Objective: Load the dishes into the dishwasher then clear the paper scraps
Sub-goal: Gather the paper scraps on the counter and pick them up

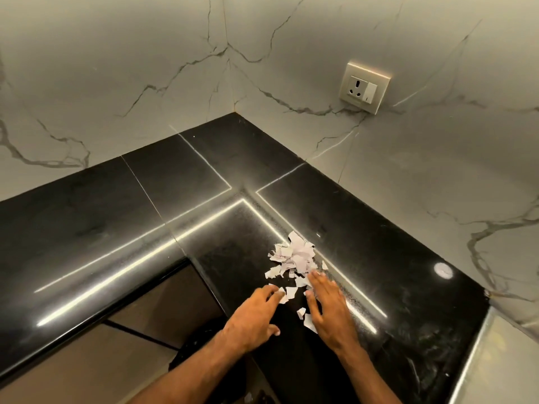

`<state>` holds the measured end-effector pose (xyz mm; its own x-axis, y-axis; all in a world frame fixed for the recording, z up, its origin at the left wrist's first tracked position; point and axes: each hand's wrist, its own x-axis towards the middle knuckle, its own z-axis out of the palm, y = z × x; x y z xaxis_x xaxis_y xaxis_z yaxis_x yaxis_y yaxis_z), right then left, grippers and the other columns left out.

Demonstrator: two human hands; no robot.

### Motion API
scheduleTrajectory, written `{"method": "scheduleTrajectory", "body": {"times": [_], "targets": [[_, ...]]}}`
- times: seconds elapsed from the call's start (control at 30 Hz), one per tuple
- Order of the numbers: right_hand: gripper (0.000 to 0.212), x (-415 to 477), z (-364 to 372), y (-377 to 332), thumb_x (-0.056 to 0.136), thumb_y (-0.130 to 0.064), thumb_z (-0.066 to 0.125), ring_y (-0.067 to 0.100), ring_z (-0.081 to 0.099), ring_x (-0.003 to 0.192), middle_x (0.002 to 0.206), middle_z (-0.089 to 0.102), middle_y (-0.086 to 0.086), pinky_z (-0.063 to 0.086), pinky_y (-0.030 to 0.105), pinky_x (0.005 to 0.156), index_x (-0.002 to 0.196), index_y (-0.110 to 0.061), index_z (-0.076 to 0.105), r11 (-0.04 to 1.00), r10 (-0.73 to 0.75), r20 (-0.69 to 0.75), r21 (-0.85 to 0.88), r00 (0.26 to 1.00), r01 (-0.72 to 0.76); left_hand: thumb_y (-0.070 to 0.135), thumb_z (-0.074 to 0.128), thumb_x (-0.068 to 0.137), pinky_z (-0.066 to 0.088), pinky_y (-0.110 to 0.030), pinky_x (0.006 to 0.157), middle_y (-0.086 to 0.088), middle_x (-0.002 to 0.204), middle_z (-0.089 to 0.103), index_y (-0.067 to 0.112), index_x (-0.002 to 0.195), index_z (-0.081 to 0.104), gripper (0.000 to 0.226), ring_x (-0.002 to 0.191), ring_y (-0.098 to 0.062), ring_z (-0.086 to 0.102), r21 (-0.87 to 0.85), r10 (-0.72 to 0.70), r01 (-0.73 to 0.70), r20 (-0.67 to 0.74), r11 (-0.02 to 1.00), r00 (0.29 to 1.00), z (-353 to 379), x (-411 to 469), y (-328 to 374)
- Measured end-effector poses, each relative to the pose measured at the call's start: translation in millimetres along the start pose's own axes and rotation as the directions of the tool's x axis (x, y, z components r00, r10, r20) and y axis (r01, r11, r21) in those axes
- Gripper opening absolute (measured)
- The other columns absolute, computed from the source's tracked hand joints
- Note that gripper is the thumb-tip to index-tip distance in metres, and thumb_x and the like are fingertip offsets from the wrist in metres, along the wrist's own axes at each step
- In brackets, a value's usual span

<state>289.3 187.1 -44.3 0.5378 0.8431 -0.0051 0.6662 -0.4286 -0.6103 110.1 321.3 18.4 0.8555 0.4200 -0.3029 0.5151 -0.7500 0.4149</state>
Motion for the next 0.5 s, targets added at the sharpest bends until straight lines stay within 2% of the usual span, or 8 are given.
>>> {"method": "scheduleTrajectory", "body": {"times": [0.13, 0.27, 0.4, 0.5], "targets": [[0.050, -29, 6, -3, 0.110, -0.054, 0.034, -0.010, 0.007, 0.155, 0.166, 0.016, -0.032, 0.011, 0.037, 0.131, 0.159, -0.049, 0.027, 1.000, -0.029, 0.047, 0.011, 0.998, 0.028, 0.046, 0.088, 0.071, 0.022, -0.044, 0.126, 0.003, 0.168, -0.010, 0.026, 0.161, -0.008, 0.133, 0.155, -0.021, -0.001, 0.025, -0.064, 0.066, -0.049, 0.998, 0.997, -3, 9, -4], [0.047, -45, 4, -4, 0.109, -0.054, 0.039, -0.010, 0.015, 0.153, 0.162, 0.028, -0.033, 0.019, 0.042, 0.130, 0.156, -0.047, 0.038, 0.992, -0.039, 0.055, 0.124, 0.998, 0.032, 0.046, 0.092, 0.065, 0.012, -0.046, 0.128, 0.001, 0.167, -0.022, 0.024, 0.159, -0.021, 0.149, 0.155, -0.023, -0.012, 0.029, -0.118, 0.116, 0.071, 0.993, 0.990, -15, 25, -4], [0.046, -41, -8, -5, 0.108, -0.053, 0.044, -0.009, 0.023, 0.151, 0.159, 0.031, -0.037, 0.033, 0.045, 0.124, 0.154, -0.049, 0.041, 0.969, 0.003, 0.020, 0.247, 1.000, -0.008, 0.039, 0.090, 0.071, 0.002, -0.031, 0.126, 0.002, 0.170, -0.010, 0.018, 0.161, -0.010, 0.136, 0.156, -0.018, -0.007, 0.026, -0.076, 0.073, 0.166, 0.997, 0.983, -19, 35, -2], [0.048, -25, -15, 0, 0.108, -0.053, 0.044, -0.006, 0.023, 0.152, 0.162, 0.027, -0.036, 0.037, 0.050, 0.122, 0.156, -0.050, 0.036, 0.962, 0.015, 0.014, 0.271, 1.000, -0.018, 0.023, 0.083, 0.082, 0.005, -0.028, 0.125, 0.008, 0.170, 0.000, 0.024, 0.163, 0.004, 0.113, 0.156, -0.013, 0.002, 0.035, 0.023, -0.031, 0.205, 0.999, 0.978, -13, 33, 7]]}}
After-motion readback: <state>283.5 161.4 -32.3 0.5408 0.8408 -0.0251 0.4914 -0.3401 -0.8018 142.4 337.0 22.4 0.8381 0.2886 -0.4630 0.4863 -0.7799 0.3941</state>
